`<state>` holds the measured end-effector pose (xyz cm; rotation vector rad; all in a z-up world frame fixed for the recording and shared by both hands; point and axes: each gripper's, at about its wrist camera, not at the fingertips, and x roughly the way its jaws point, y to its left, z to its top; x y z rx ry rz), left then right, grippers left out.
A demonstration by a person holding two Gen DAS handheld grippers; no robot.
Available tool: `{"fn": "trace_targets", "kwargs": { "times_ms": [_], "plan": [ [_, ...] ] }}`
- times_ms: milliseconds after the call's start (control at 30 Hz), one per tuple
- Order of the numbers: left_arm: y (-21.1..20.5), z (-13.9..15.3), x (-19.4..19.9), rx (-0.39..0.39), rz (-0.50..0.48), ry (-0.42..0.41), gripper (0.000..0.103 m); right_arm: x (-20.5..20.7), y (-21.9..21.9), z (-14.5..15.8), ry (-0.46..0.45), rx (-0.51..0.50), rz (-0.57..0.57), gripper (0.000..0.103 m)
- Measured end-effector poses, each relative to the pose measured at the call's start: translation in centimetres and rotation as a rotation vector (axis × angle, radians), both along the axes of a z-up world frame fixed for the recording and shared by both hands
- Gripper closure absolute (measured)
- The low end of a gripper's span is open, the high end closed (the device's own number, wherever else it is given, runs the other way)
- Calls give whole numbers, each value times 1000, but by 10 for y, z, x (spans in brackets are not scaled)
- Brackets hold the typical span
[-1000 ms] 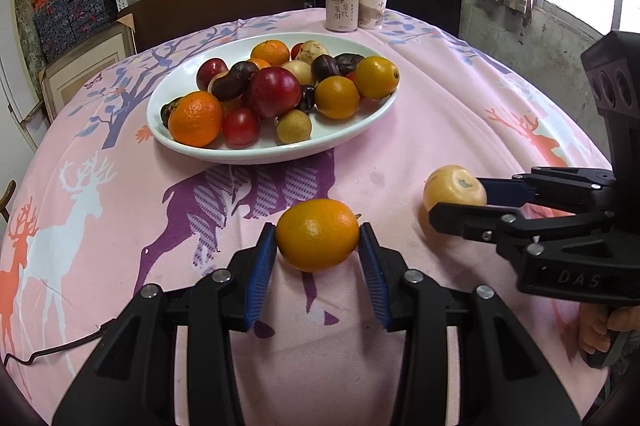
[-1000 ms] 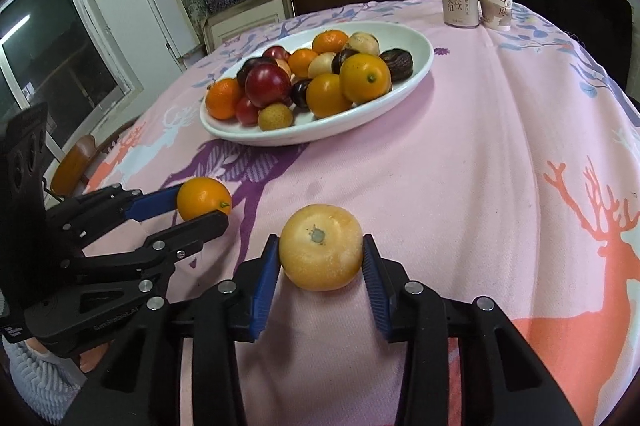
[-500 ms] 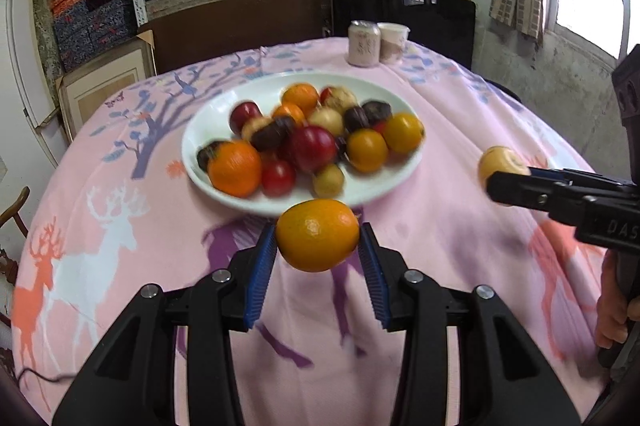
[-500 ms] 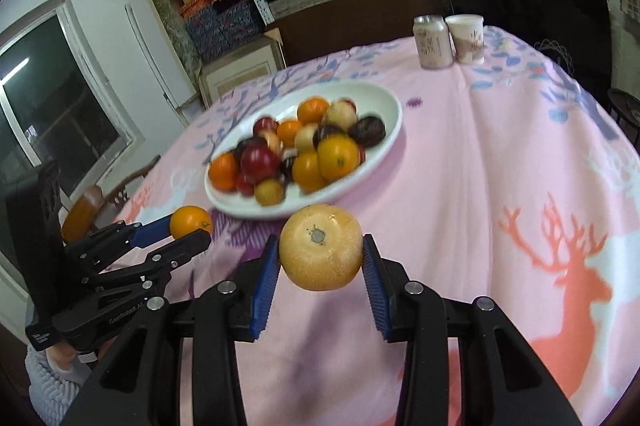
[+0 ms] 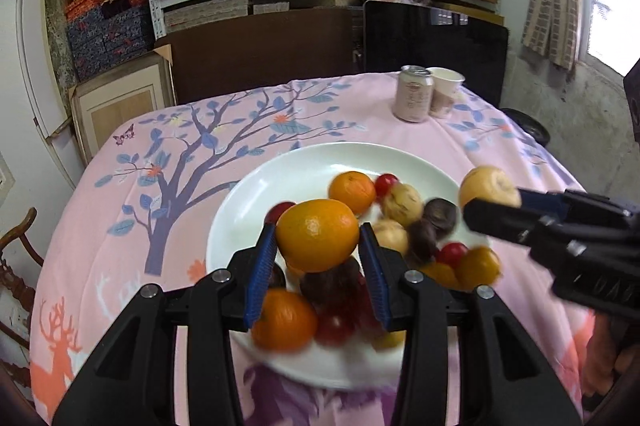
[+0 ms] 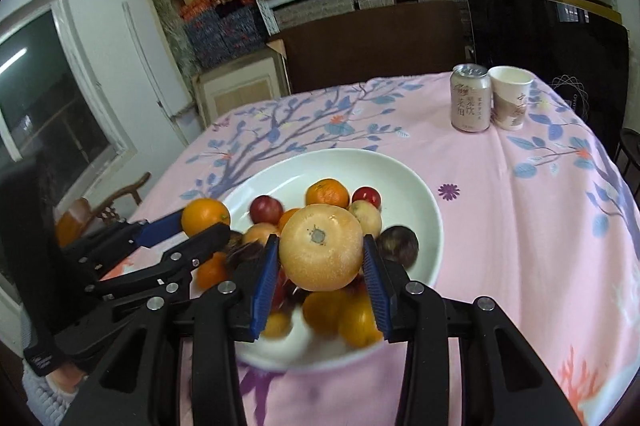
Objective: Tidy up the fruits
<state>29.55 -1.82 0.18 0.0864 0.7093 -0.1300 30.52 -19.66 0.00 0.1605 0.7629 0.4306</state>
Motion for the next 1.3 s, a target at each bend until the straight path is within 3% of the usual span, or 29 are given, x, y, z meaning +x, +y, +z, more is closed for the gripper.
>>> {"fn": "trace_targets", "kwargs": {
  "times_ms": [33, 67, 233, 267, 333, 467, 700, 933, 1300],
  "plan": [
    [0, -3, 5, -14, 3, 8, 47, 7, 1, -4, 9, -2, -10, 47],
    [1, -6, 9, -20, 10, 6, 39, 9, 1, -7, 10, 1, -20, 44],
    [2, -12, 7, -9, 23, 8, 32, -7, -3, -5, -50, -14, -38, 38],
    [3, -11, 3, -23, 25, 10, 26, -13, -5, -3, -58, -10, -42, 37],
    [4, -10, -9, -40, 31, 6, 12, -27, -12, -2, -66, 8, -49, 26],
    [0, -9, -47, -28, 40, -4, 4, -67, -21, -6, -109, -21, -115, 6],
    [-12, -7, -108, 87, 89, -14, 4, -121, -27, -23, -107, -73, -146, 3],
    [-7, -7, -136, 29, 88, -2, 4, -135, -32, -30, -104, -98, -164, 3],
    [-6, -11, -137, 21, 90, 0, 4, -137, -33, -33, -105, -93, -160, 3]
  ]
}}
